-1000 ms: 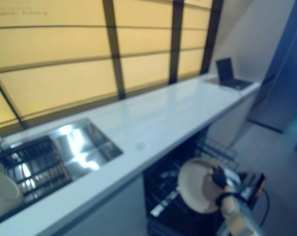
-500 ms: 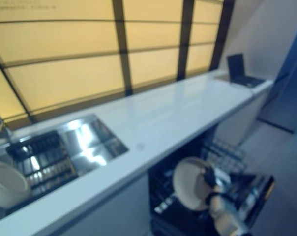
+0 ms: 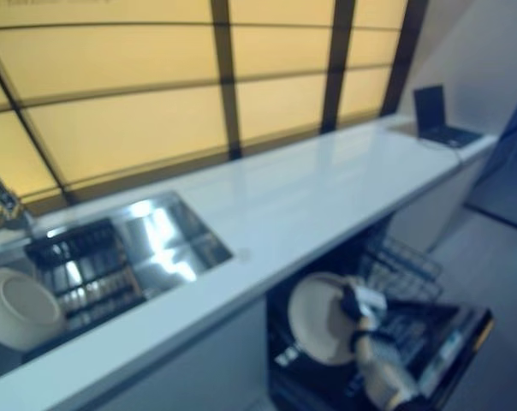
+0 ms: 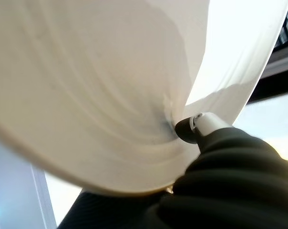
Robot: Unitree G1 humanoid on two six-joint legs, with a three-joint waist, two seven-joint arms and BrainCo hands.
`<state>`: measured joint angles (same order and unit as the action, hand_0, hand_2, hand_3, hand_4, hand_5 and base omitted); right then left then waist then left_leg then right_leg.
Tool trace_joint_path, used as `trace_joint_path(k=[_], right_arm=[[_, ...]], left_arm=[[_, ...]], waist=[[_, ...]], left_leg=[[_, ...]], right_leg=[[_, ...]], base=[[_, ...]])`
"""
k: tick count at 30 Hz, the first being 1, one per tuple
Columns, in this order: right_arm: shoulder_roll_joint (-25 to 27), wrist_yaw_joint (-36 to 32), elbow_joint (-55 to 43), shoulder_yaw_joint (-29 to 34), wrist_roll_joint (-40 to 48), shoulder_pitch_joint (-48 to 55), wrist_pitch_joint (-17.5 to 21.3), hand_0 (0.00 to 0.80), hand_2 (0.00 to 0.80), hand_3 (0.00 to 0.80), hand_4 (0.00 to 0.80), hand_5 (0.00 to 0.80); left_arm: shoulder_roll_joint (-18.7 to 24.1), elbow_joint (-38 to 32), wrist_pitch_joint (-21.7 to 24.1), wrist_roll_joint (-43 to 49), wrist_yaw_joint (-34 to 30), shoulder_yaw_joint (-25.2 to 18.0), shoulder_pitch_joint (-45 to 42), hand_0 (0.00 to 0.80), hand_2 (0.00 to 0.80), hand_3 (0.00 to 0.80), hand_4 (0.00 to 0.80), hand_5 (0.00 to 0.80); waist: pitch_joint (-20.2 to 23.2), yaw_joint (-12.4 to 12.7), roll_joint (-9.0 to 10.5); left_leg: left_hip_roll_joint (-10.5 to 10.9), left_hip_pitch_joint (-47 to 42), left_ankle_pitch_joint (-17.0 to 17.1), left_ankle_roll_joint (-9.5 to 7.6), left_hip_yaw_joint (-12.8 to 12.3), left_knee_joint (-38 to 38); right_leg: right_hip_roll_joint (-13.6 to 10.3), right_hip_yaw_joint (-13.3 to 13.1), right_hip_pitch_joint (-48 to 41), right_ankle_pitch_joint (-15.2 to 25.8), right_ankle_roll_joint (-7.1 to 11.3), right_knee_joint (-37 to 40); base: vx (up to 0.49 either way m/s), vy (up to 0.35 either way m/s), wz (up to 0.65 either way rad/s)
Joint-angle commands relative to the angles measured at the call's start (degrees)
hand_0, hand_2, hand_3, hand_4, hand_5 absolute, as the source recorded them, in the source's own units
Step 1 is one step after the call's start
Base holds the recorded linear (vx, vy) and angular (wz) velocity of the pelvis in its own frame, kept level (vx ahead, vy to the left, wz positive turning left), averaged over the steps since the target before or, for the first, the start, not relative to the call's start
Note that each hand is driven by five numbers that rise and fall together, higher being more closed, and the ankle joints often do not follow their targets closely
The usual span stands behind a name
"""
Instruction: Take plates into dishwasher
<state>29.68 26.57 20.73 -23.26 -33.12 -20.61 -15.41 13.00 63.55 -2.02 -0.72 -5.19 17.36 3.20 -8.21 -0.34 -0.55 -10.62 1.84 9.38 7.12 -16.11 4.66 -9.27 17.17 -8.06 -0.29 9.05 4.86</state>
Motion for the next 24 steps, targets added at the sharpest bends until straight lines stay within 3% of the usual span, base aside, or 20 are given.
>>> trace_joint_path(k=[1,15,24], right_arm=[[1.4,0.8,1.2,-1.1,-3.4,-6.5,0.3,0.8,0.8,0.8,0.8,0.8],[2.3,1.0,1.6,0.5,-1.2,-5.2,0.7,0.8,0.8,0.8,0.8,0.8],[7.0,1.3,-6.2,9.3,1.1,-0.6,1.4,0.8,0.8,0.8,0.8,0.8]], left_arm=[[0.4,1.7,-0.4,1.8,-0.9,4.2,2.8,0.0,0.0,0.0,0.0,0.0],[0.7,2.1,-0.3,2.5,-1.1,3.2,2.7,0.0,0.0,0.0,0.0,0.0],[1.7,2.0,0.2,2.5,-0.8,0.7,1.0,0.0,0.0,0.0,0.0,0.0]], waist=[[-0.3,2.4,2.15],[0.0,2.6,2.91],[0.2,1.5,3.57]], left_leg=[[2.9,1.6,-3.9,-4.33,0.7,-0.2],[2.9,0.9,-4.1,-4.44,1.0,0.2],[2.7,0.1,-4.4,-4.55,0.3,0.3]], right_leg=[[1.9,-1.2,4.8,-1.1,-4.1,-5.4],[2.1,-1.1,4.7,-0.7,-3.82,-5.1],[2.4,-1.4,4.3,-0.8,-3.56,-5.4]], base=[[-0.017,-0.013,0.14],[-0.002,-0.001,0.01],[0.0,0.0,0.0]])
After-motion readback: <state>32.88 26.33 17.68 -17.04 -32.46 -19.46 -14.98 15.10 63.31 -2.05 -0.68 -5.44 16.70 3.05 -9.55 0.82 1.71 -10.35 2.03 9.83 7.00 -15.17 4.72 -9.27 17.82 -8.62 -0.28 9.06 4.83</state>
